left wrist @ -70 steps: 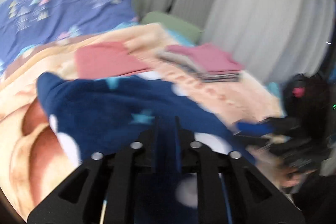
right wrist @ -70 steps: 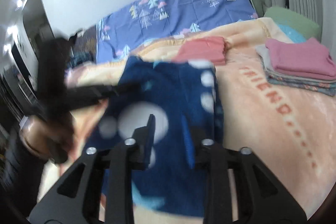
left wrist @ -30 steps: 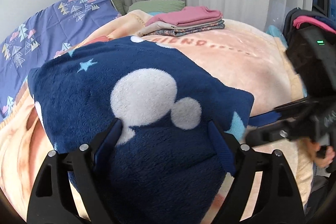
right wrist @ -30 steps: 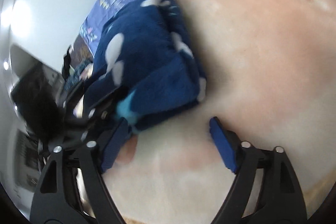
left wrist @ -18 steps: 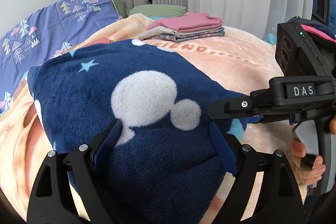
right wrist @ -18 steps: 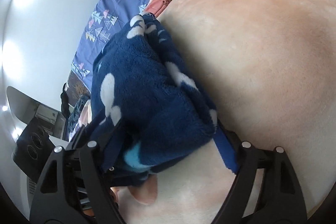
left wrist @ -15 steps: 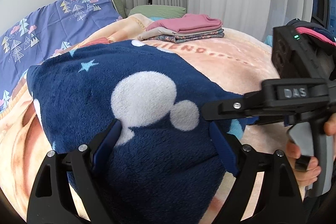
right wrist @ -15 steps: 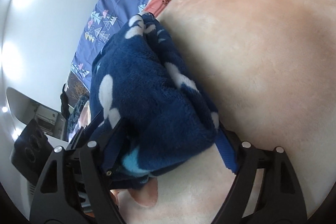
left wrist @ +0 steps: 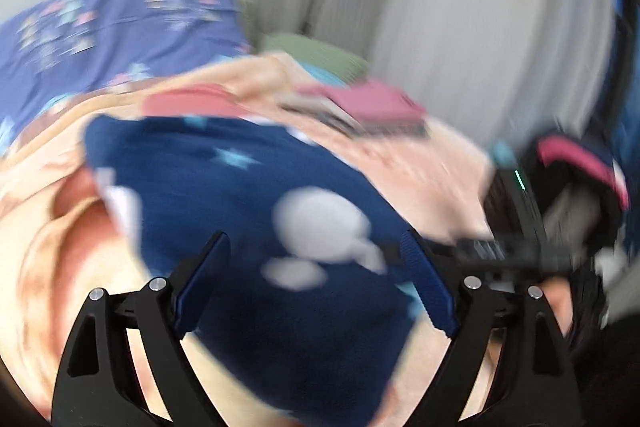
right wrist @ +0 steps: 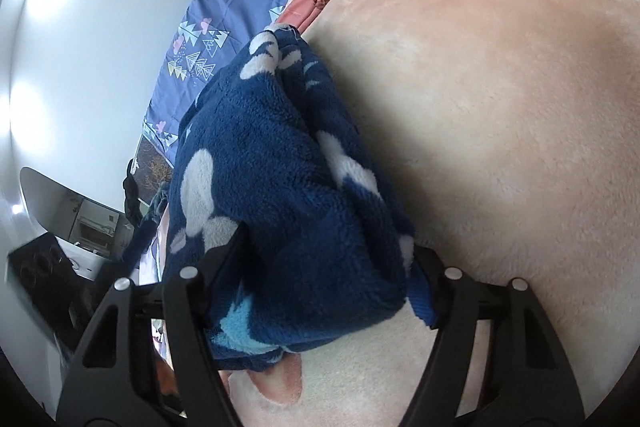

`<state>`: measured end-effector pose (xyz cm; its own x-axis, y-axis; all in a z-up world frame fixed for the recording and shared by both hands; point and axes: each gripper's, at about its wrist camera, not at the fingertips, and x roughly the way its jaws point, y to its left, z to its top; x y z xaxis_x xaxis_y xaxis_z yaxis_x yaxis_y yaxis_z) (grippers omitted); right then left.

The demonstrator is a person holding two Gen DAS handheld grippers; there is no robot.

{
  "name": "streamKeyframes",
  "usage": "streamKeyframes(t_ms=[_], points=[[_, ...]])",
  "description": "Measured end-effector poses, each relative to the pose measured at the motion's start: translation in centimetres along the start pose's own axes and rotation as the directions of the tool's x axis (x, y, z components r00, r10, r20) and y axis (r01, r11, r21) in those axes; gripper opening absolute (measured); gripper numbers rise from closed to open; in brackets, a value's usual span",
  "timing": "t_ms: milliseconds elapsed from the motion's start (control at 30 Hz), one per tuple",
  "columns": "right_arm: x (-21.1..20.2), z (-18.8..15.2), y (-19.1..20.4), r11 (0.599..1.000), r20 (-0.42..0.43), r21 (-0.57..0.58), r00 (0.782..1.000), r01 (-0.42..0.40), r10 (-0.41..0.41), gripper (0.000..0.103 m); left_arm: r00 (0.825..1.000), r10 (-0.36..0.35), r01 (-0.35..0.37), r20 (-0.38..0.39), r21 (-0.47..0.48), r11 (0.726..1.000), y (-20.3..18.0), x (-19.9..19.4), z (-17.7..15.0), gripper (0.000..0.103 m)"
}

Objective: Fold small clothes

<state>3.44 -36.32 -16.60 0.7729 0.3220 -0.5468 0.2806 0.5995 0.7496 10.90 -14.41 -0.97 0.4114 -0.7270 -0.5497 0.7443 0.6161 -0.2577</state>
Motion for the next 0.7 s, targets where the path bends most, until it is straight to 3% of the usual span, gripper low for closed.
streamKeyframes(t_ms=[167, 333, 500, 533, 567, 600, 667, 700], points=[[-0.1, -0.4, 0.1, 1.000, 0.010, 0.002, 1.000, 0.003, -0.003, 0.075, 0.998, 0.057, -0.054, 0.002, -0.268, 0.962, 8.6, 1.9, 0.8, 0.093], [-0.6, -1.5, 0.0, 0.998, 0.007, 0.058, 1.000, -0.015, 0.015, 0.087, 1.000, -0.022, 0.028, 0.017, -0.468, 0.883, 14.8, 5.9, 1.6, 0.097], [0.7, -1.5, 0.9, 0.999, 0.041, 0.024, 0.999, 0.022, -0.022, 0.090, 0.999, -0.047, 0.034, -0.011, -0.521, 0.853, 18.3, 10.1, 2.7, 0.100], [0.9, -1.3, 0.8, 0.999, 0.048, 0.028, 0.998, 0.025, -0.026, 0.085, 0.998, -0.060, 0.048, -0.006, -0.530, 0.847, 18.9, 10.7, 2.8, 0.100], [0.9, -1.2, 0.9, 0.999, 0.056, 0.029, 0.998, 0.025, -0.026, 0.073, 0.997, -0.073, 0.062, 0.000, -0.536, 0.842, 19.2, 11.4, 2.8, 0.100], [0.7, -1.0, 1.1, 1.000, 0.069, 0.010, 0.997, 0.019, -0.020, 0.066, 0.997, -0.078, 0.071, 0.009, -0.525, 0.848, 19.5, 12.0, 2.9, 0.100], [0.1, -0.5, 1.8, 0.999, 0.097, -0.042, 0.995, 0.025, -0.021, 0.047, 0.995, -0.091, 0.099, 0.039, -0.486, 0.868, 19.4, 12.1, 3.3, 0.080], [-0.4, -0.4, 2.4, 0.997, 0.115, -0.075, 0.993, 0.034, -0.025, 0.045, 0.994, -0.088, 0.105, 0.057, -0.470, 0.876, 19.0, 11.7, 3.5, 0.073]])
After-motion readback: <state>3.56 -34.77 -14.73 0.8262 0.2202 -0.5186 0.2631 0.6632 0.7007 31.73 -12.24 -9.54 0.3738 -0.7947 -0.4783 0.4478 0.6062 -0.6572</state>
